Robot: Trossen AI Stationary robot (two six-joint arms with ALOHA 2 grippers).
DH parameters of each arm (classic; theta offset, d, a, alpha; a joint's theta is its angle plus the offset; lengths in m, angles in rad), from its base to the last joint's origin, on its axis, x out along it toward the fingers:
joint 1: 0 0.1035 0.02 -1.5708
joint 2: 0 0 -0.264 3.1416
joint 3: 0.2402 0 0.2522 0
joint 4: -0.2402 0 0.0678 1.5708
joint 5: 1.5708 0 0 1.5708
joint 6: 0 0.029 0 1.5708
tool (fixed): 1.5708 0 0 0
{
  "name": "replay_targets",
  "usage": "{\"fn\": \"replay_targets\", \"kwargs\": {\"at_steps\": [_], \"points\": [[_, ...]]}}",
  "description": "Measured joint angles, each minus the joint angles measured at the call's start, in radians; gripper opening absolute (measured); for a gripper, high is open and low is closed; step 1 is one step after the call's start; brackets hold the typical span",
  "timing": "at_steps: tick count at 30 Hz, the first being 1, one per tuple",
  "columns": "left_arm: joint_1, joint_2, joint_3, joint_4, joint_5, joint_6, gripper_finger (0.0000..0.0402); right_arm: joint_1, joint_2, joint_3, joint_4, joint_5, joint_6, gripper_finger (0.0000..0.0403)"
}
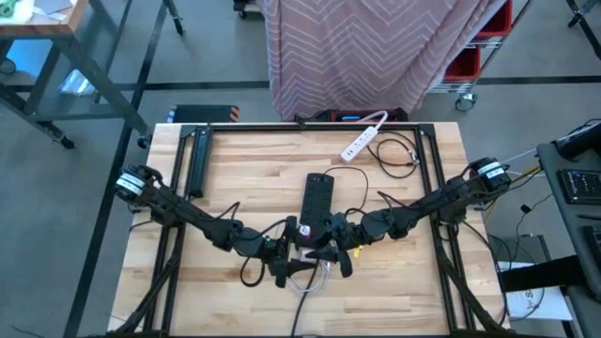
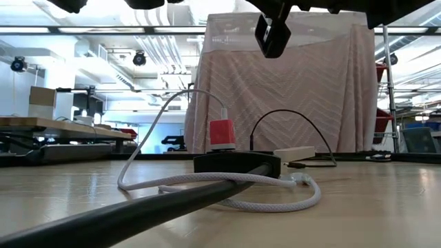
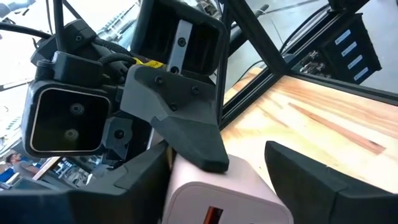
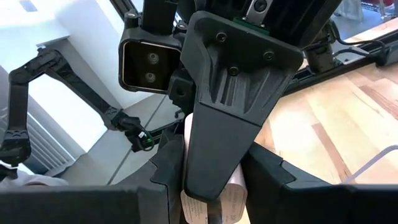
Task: Insert USB
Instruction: Insert the pink charger adapter into the white outlet extension
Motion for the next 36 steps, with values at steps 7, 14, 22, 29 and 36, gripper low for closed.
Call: {"fn": "replay_targets", "kwargs": {"at_steps": [7, 14, 22, 29, 36], "points": [[0.000, 0.000, 0.000, 0.001, -0.001, -0.021, 0.0246, 0.001, 0.000, 0.000, -0.002, -0.001, 0.000, 0.0106], [0.000, 0.000, -0.001, 0.000, -0.003, -0.023, 0.0261, 0.001, 0.000, 0.000, -0.002, -0.001, 0.001, 0.0106], [-0.001, 0.000, -0.001, -0.002, -0.003, -0.049, 0.0262, 0.001, 0.000, 0.000, -0.015, -0.002, 0.001, 0.0106], [-0.007, -0.013, -0.003, -0.052, -0.027, -0.081, 0.0252, 0.001, 0.000, 0.001, -0.063, -0.003, 0.001, 0.0106], [-0.009, -0.054, -0.003, -0.107, -0.030, -0.143, 0.0258, 0.001, -0.002, 0.001, -0.084, -0.003, 0.000, 0.0106]]}}
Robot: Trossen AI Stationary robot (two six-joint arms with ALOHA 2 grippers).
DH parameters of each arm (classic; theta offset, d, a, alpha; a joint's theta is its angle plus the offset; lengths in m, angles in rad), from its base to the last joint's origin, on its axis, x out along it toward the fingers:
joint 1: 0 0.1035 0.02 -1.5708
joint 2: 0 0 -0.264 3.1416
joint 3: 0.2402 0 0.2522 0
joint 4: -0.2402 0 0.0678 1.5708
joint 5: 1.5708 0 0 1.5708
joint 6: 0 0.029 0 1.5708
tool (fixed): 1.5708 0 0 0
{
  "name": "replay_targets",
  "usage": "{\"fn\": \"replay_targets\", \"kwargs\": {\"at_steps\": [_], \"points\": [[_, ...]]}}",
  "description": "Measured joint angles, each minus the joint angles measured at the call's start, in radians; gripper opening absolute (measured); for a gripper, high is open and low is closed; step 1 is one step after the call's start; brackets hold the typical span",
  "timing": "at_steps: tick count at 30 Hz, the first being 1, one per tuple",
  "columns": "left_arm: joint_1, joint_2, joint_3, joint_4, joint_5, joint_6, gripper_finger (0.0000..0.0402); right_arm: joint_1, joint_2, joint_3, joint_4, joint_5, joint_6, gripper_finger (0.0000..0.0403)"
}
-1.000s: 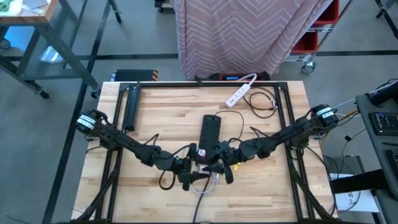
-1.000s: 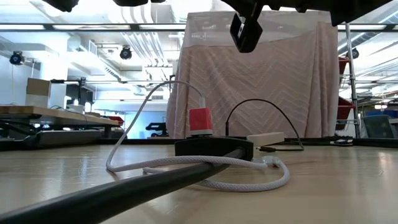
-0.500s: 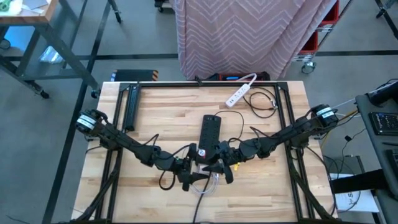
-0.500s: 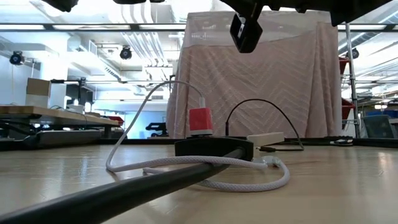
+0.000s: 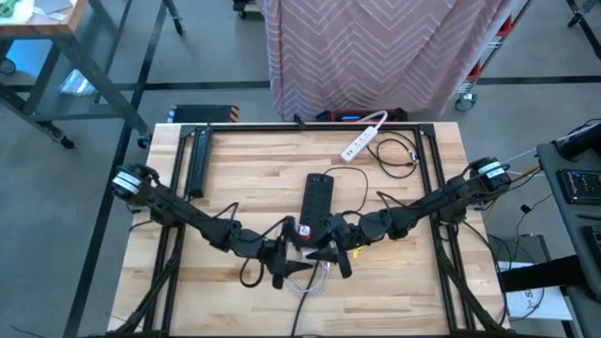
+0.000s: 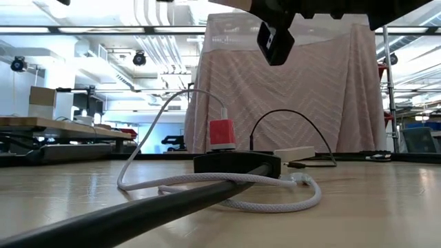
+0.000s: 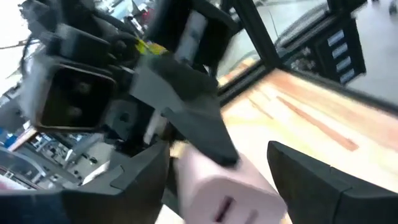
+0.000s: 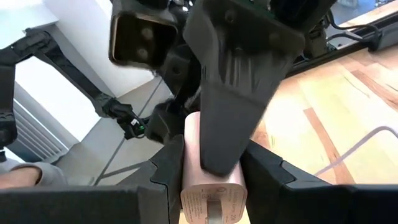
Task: Insert USB
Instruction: Insert the pink charger adapter into the white outlet extension
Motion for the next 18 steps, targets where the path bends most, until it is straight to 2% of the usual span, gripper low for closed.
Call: {"fn": "replay_targets", "kwargs": {"at_steps": [6, 15, 18], "points": [[-0.002, -0.049, 0.000, -0.062, 0.000, -0.069, 0.0259, -0.002, 0.000, 0.000, -0.006, 0.000, 0.000, 0.0106], [-0.001, -0.118, 0.000, -0.099, 0.001, -0.236, 0.0234, -0.002, 0.000, 0.000, -0.115, 0.008, 0.001, 0.0106], [-0.002, -0.131, 0.000, -0.105, 0.001, -0.250, 0.0226, -0.002, 0.000, 0.000, -0.136, 0.009, 0.002, 0.0106]]}}
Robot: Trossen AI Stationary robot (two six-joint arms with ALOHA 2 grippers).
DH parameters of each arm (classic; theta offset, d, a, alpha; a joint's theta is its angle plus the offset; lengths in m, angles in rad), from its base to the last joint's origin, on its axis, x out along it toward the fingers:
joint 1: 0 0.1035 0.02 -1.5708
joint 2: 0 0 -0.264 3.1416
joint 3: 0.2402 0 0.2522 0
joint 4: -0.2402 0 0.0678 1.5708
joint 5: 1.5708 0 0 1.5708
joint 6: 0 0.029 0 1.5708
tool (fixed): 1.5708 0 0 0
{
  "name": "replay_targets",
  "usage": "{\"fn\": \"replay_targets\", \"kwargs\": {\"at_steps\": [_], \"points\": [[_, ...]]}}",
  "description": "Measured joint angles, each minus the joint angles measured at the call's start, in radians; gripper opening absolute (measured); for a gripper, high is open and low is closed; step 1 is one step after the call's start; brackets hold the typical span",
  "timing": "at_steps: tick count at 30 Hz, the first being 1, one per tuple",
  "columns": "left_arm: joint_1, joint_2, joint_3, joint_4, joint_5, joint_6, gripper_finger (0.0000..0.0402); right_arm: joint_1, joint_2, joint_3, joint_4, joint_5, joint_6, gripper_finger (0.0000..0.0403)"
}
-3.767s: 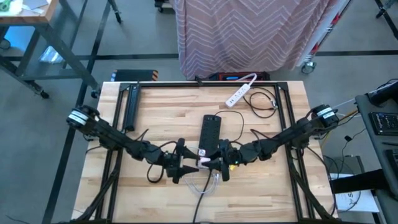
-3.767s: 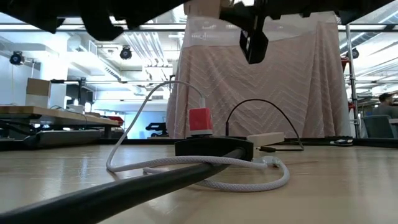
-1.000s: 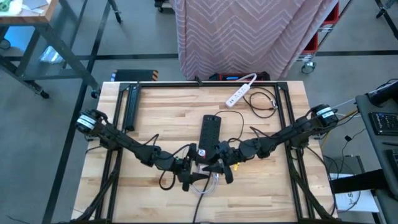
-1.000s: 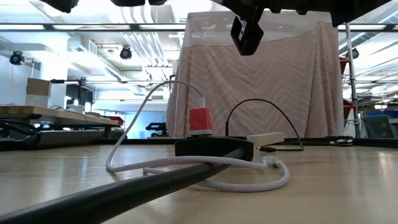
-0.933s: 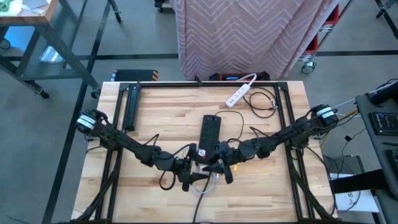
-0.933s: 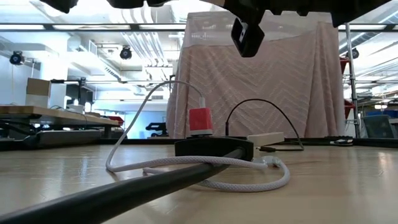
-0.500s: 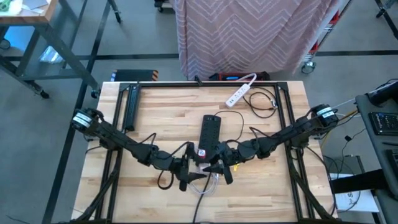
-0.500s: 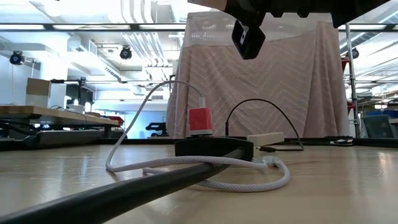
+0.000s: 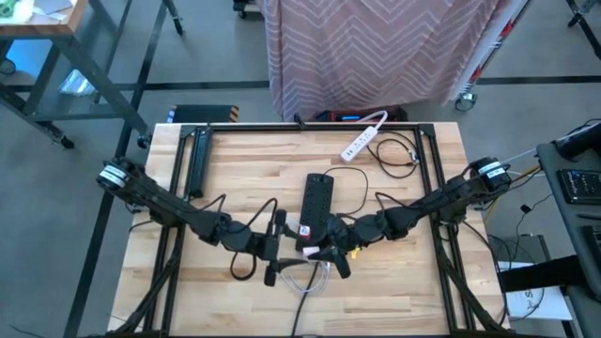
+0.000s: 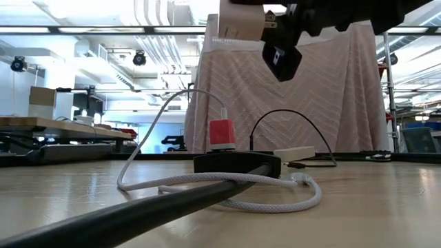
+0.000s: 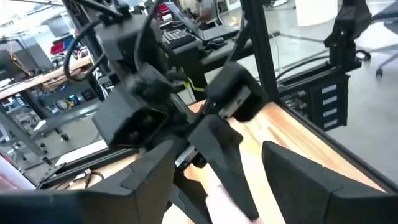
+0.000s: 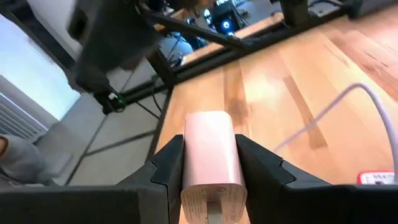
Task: Insert USB
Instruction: Insert the pink charger adapter into the white outlet extension
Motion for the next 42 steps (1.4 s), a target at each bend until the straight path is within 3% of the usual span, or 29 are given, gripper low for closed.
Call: {"fn": "replay_targets", "kwargs": {"at_steps": [14, 24, 29, 36, 42], "points": [[0.000, -0.044, 0.000, -0.086, 0.000, -0.048, 0.0190, 0.031, 0.000, 0.000, -0.238, -0.058, 0.068, 0.0106], [0.000, -0.044, 0.000, -0.108, 0.000, -0.048, 0.0169, 0.136, 0.001, 0.141, -0.712, -0.049, 0.109, 0.0106], [0.000, -0.044, 0.000, -0.110, 0.000, -0.048, 0.0161, 0.204, 0.001, 0.151, -0.786, -0.038, 0.138, 0.0106], [-0.001, -0.044, 0.000, -0.116, 0.000, -0.046, 0.0153, 0.290, 0.001, 0.101, -0.786, 0.082, 0.269, 0.0106], [-0.001, -0.044, 0.000, -0.116, 0.000, -0.045, 0.0144, 0.376, 0.001, 0.094, -0.772, 0.269, 0.250, 0.0106]]}}
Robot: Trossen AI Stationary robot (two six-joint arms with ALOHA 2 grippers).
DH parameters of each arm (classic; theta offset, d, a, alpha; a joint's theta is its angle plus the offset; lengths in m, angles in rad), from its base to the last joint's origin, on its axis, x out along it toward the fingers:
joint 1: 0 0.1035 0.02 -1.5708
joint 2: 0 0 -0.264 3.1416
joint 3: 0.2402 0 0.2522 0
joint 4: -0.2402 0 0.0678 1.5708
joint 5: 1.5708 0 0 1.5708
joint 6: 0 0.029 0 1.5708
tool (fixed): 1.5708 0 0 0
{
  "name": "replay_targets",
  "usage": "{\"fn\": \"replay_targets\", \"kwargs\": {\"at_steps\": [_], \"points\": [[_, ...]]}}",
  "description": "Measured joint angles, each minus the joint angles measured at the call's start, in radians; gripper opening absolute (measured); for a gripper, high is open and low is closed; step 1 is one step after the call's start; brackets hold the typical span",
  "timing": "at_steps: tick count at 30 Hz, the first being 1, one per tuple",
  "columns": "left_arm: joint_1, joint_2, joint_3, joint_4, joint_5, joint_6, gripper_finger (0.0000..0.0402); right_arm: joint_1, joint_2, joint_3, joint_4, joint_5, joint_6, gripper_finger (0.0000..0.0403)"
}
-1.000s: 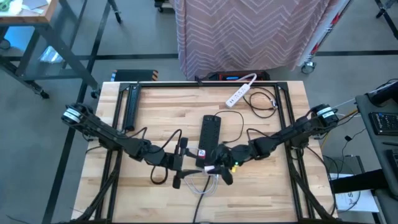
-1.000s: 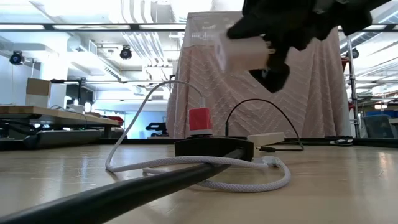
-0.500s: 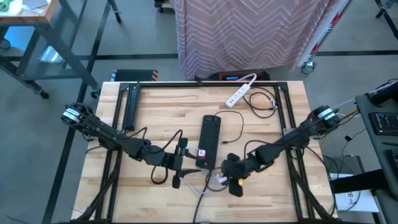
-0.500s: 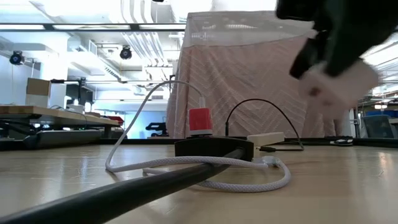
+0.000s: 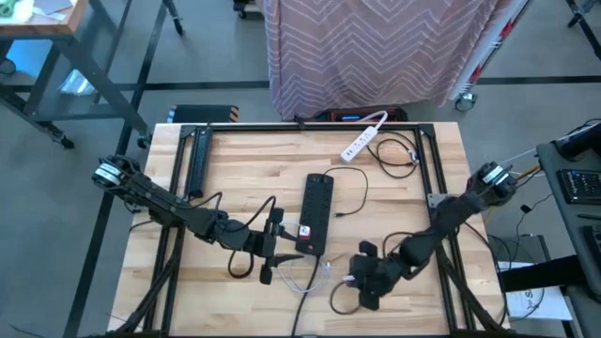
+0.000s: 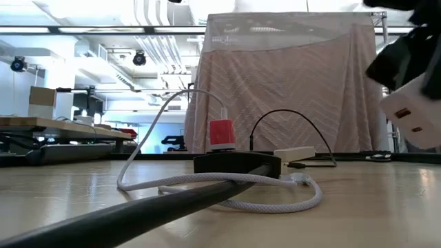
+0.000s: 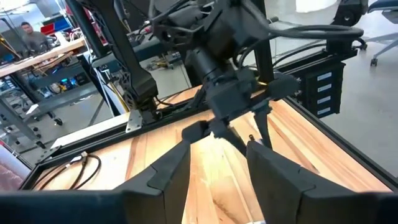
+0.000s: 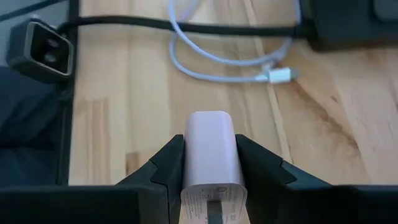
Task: Insert USB
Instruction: Insert the pink charger adapter into the white outlet extension
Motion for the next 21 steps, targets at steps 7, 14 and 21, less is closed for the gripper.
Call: {"fn": "replay_targets", "kwargs": {"at_steps": [7, 14, 21], "points": [[0.000, -0.001, 0.000, -0.033, 0.000, 0.000, 0.0135, 0.056, 0.000, -0.071, -0.005, 0.135, 0.095, 0.0106], [0.000, -0.001, -0.001, -0.062, 0.000, 0.000, 0.0133, 0.105, 0.001, -0.141, 0.002, 0.348, 0.188, 0.0106], [0.000, -0.001, -0.001, -0.061, 0.000, 0.000, 0.0136, 0.075, 0.001, -0.190, 0.003, 0.466, 0.193, 0.0106]]}}
